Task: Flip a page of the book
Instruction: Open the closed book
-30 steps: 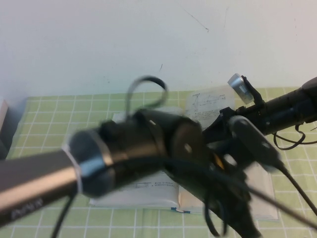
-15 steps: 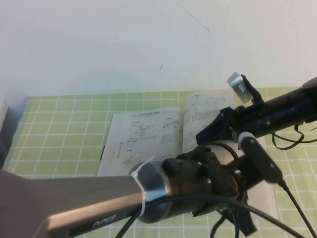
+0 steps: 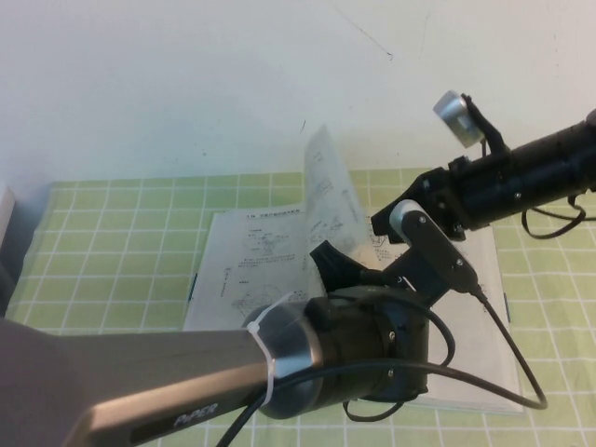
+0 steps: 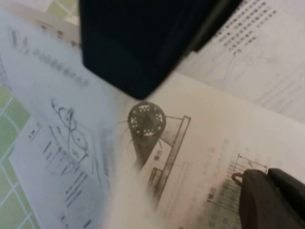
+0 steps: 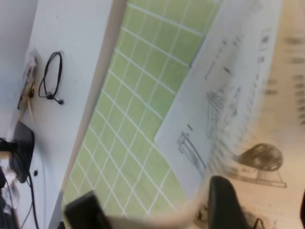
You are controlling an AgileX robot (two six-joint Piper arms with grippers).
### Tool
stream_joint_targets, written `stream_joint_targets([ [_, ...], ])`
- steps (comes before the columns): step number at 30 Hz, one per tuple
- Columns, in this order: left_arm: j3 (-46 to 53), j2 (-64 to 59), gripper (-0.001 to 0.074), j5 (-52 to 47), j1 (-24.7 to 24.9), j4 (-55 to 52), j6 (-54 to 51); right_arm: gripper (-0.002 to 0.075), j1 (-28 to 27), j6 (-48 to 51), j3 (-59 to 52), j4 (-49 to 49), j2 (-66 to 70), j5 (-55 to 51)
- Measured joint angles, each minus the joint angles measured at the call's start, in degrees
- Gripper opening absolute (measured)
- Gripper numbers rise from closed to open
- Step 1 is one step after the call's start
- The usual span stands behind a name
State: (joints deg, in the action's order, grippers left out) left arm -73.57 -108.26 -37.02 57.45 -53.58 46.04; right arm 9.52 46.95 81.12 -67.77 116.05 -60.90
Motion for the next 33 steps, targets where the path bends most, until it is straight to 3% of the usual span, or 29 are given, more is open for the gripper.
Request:
stream_joint_targets([
  [10, 0.0, 0.0, -0.0002, -6.2, -2.6, 1.5, 1.3, 0.0307, 0.0, -1.0, 6.2, 11.6, -3.1, -4.8],
  [19, 0.0, 0.5, -0.0002, -3.7, -9.2, 14.3, -0.3, 0.0096, 0.0, -6.6, 4.9, 33.8, -3.1, -3.6],
  [24, 0.0, 4.2, -0.0002, -1.9, -10.3, 19.8, -2.7, 0.0011, 0.0, -7.1, 1.3, 35.8, -3.1, 0.2],
  [29, 0.0, 6.7, -0.0002, -0.7, -11.7, 21.1, -4.4, 0.0000, 0.0, -7.1, -0.8, 36.1, -2.7, 3.6],
  [33, 0.0, 4.7, -0.0002, 3.0, -15.5, 24.1, -4.8, -0.0001, 0.0, -7.3, -1.6, 36.7, 0.0, 4.8],
])
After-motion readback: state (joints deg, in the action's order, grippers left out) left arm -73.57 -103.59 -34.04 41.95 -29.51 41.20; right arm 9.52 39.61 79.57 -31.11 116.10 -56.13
